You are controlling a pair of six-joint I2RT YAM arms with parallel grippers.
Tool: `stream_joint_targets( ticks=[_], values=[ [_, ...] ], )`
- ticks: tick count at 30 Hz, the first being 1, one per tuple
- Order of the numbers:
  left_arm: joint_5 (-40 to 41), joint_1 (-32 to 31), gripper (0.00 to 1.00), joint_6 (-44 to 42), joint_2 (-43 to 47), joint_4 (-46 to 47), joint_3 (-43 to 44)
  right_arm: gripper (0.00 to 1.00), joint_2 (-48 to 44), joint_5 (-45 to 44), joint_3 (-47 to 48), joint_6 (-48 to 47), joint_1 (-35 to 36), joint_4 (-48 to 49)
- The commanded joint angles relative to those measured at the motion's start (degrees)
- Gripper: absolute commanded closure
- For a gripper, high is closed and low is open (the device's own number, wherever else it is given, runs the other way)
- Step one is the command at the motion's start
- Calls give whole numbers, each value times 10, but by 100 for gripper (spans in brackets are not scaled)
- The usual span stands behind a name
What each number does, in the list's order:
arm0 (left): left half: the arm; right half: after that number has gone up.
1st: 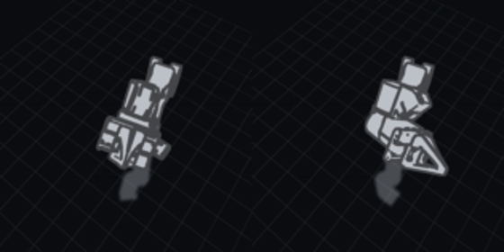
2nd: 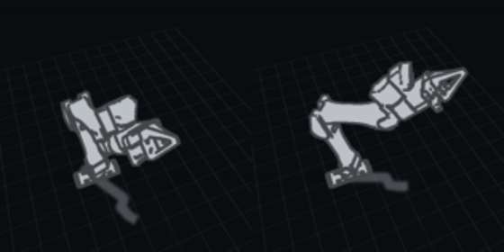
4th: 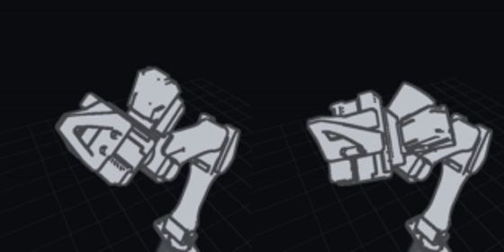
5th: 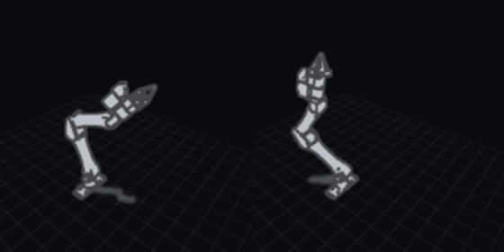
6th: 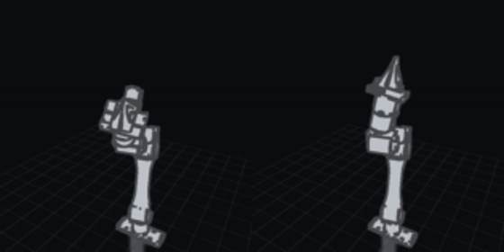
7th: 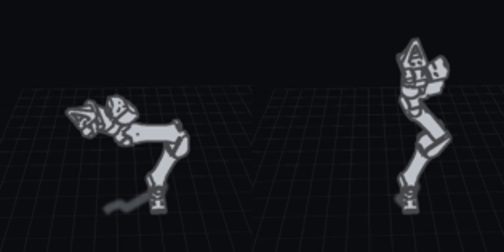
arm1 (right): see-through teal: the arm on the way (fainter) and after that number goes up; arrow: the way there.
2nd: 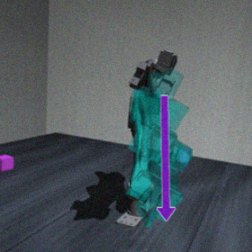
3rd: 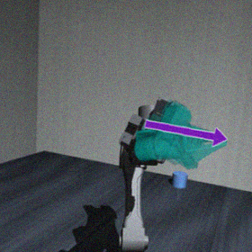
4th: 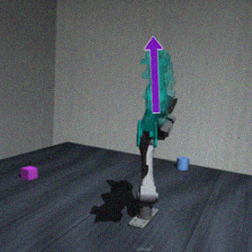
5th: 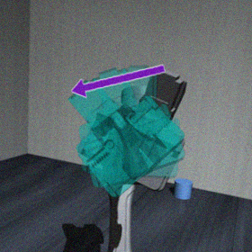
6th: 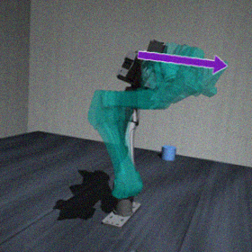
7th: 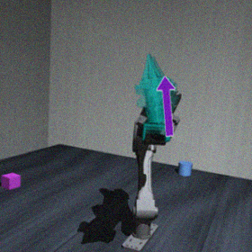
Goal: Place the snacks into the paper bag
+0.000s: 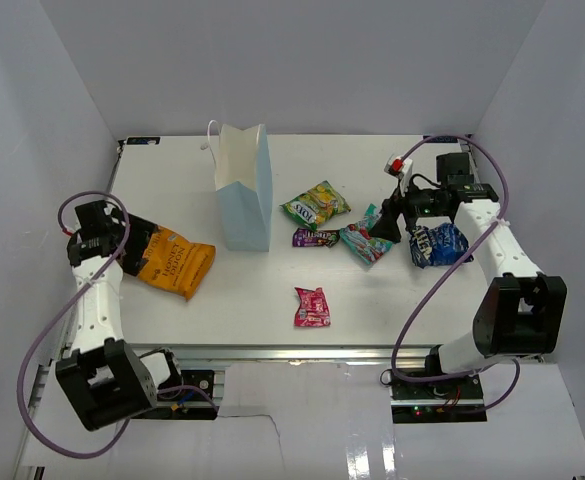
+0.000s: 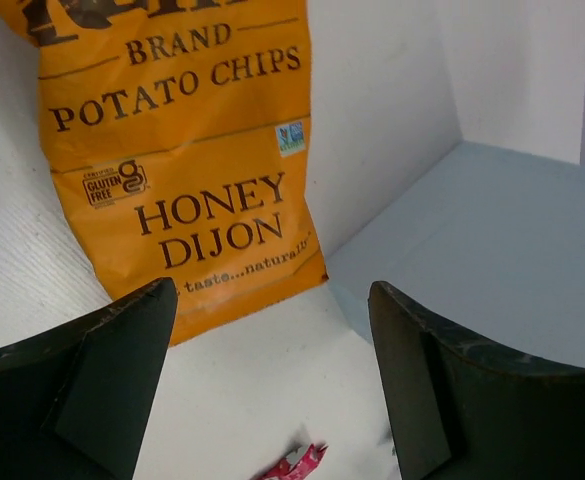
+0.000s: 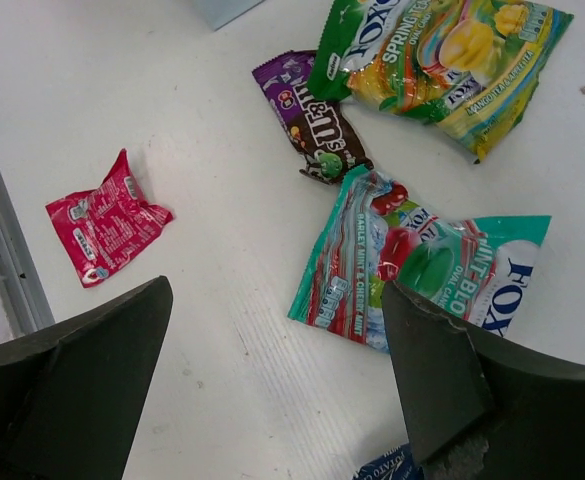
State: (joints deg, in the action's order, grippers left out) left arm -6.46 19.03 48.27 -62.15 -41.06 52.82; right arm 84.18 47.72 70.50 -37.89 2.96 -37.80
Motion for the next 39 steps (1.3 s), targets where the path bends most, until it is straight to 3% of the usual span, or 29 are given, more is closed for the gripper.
stream_joint_targets(
  ticks=[1, 9, 18, 26, 28, 31, 35, 36, 39],
  values=[
    [11, 33, 12, 38, -50, 54, -4, 9, 1, 61, -4, -28, -2, 6],
    [136, 59, 8, -60, -198, 88, 48, 8, 27, 72, -18, -48, -5, 9],
    [118, 59, 10, -161, -293, 139, 48, 8, 47, 77, -14, -52, -13, 0],
    [17, 69, 45, -188, -359, 230, 25, 8, 63, 70, 24, -62, -15, -35],
    [7, 72, 49, -184, -345, 253, 8, 7, 62, 69, 28, -65, -15, -44],
    [-17, 80, 62, -181, -302, 290, -9, 7, 57, 66, 29, -64, -16, -49],
    [-54, 87, 84, -172, -237, 330, -22, 7, 55, 68, 28, -63, -16, -57],
    [-67, 87, 93, -166, -223, 354, -33, 7, 55, 69, 28, -64, -16, -59],
    [-91, 87, 100, -137, -166, 403, -60, 7, 56, 72, 32, -68, -16, -71]
  ],
)
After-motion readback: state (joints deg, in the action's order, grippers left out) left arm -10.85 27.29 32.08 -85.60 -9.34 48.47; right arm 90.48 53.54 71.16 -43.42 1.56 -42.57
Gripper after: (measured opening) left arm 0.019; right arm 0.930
